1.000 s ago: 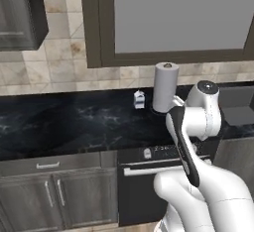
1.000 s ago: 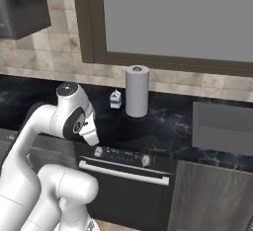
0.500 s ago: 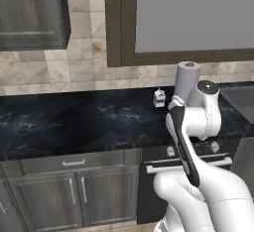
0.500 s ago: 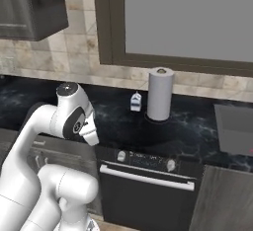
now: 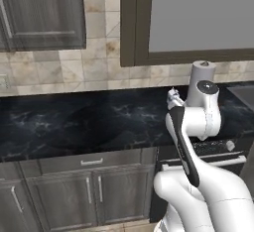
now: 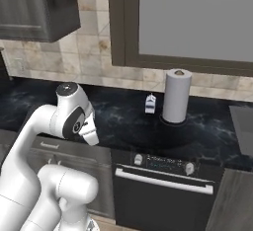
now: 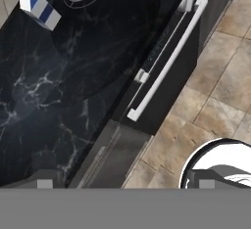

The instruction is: Gather the eggs and milk located in the vicinity of the sink area and place them right next to the bowl.

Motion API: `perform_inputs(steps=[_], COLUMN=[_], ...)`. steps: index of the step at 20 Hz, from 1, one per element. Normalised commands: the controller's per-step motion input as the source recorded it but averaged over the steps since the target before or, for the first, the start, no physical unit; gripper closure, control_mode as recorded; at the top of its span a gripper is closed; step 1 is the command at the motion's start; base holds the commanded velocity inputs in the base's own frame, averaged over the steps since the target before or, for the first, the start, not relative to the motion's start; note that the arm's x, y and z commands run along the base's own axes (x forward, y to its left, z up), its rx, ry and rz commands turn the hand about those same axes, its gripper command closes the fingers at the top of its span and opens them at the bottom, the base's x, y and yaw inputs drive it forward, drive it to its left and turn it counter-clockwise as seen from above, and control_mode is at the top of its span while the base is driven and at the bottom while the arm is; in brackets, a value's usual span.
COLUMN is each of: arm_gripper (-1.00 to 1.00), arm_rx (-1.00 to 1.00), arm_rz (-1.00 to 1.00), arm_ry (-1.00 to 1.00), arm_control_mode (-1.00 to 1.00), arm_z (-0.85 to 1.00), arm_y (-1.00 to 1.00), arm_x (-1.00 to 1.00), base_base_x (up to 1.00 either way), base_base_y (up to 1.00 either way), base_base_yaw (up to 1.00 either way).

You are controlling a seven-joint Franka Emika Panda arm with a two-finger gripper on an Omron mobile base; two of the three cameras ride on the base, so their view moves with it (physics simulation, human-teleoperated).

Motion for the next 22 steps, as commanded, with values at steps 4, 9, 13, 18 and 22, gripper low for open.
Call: perform_inputs(steps=[4,9,13,18,22], arm_gripper=[-1.0,-1.0,-1.0,-1.0,-1.0], arm_rx=[0.0,0.0,0.0,0.0,-0.05], arm_rz=[0.0,0.0,0.0,0.0,-0.05], arm_ry=[0.0,0.0,0.0,0.0,0.0], arm_control_mode=[1.0,1.0,1.0,1.0,-1.0], arm_z=[0.0,0.0,0.0,0.0,0.03], arm_y=[0.0,0.0,0.0,0.0,0.21], arm_x=[0.0,0.0,0.0,0.0,0.19], base_base_x=[0.32,0.31,0.27,0.25,0.07], base_base_y=[0.36,0.31,0.28,0.29,0.08], base_base_yaw=[-0.05,-0.06,-0.06,-0.07,-0.02])
